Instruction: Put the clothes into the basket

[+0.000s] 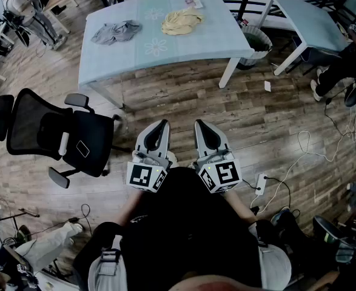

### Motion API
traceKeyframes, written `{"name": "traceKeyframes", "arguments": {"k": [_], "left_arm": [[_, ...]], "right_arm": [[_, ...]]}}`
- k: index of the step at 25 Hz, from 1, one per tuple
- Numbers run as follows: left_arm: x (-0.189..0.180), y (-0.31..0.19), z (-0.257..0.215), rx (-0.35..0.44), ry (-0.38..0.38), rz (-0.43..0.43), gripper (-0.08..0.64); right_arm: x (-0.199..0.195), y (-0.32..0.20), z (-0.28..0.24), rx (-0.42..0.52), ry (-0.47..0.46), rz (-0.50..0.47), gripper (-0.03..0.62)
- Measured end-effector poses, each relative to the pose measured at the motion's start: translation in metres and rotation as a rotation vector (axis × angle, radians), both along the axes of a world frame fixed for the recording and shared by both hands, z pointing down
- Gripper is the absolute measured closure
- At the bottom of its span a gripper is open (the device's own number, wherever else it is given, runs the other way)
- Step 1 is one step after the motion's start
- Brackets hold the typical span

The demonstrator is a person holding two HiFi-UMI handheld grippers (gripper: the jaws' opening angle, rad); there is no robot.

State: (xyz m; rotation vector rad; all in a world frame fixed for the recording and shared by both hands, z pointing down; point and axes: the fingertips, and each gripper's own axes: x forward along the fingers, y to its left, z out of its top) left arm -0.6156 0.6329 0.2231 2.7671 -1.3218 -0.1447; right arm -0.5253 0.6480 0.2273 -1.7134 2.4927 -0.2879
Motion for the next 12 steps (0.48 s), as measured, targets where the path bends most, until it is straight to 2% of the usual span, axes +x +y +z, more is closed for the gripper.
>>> {"name": "traceKeyframes", "arguments": {"k": [4,9,12], "left_arm": [[0.007,0.005,0.004,0.014,-0.040,-0.010,0.541],[0.004,0.004,0.016,-0.023,-0.034,-0.028,0.541],[0.012,0.002,0.018,-0.022,-0.038,-0.001,0.541]], "right_arm": [[0.001,-0.002,0.002,-0.008,-0.005,-0.013,0.584],[0.000,0.000,0.006,-0.010,0.011,-0.023,0.584],[0.006,0.000,0.007,-0.008,0.022,-0.009,0.584]]}}
